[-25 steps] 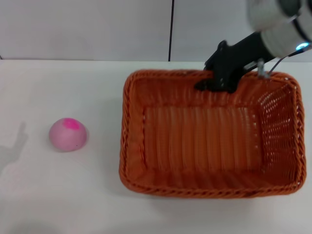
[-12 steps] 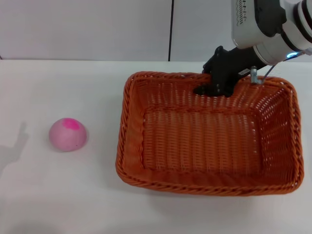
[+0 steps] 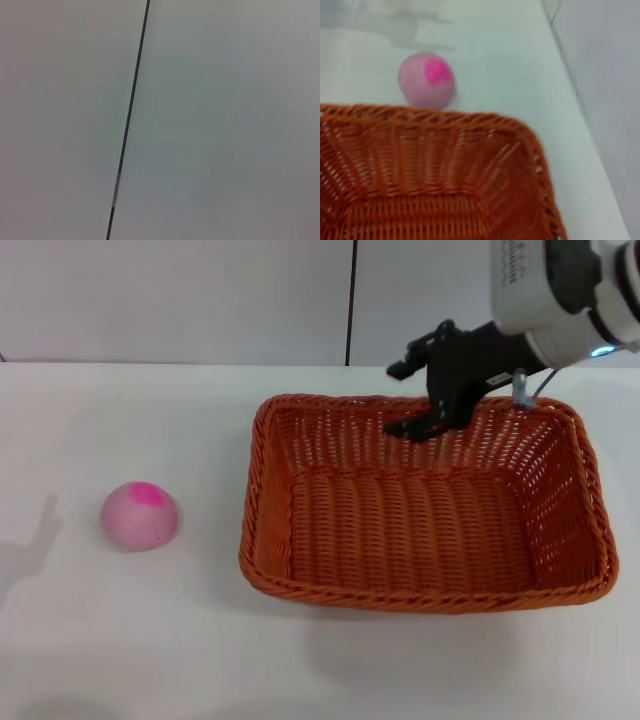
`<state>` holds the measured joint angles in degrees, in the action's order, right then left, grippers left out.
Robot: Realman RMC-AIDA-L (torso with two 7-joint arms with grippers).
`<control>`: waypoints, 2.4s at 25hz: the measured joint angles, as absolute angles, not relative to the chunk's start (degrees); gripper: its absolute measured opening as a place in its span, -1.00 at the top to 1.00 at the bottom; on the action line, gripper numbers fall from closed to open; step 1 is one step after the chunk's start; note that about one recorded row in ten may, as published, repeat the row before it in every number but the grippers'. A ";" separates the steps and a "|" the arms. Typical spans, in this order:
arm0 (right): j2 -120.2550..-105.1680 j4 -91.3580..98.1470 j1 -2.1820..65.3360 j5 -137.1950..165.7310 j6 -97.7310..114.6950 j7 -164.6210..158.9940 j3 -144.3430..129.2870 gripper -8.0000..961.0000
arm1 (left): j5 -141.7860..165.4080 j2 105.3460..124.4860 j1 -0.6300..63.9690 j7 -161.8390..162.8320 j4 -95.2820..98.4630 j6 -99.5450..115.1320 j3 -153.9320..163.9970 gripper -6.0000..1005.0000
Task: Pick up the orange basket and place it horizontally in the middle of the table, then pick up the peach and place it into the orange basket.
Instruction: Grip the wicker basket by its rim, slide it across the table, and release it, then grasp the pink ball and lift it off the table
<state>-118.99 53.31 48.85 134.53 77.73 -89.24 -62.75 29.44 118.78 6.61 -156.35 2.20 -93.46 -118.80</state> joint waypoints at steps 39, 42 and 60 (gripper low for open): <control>-118.31 38.78 5.95 58.52 99.28 -63.46 -49.27 -0.48 | 40.81 118.42 9.81 -150.75 -8.67 -75.06 -102.56 -0.52; -118.30 38.25 6.20 58.57 99.10 -63.44 -49.25 -0.48 | 40.93 118.41 9.93 -150.77 -8.56 -74.46 -102.56 -0.31; -118.39 35.02 6.55 58.35 99.29 -63.44 -48.80 -0.48 | 40.68 118.07 8.67 -150.45 -8.90 -85.70 -108.70 0.58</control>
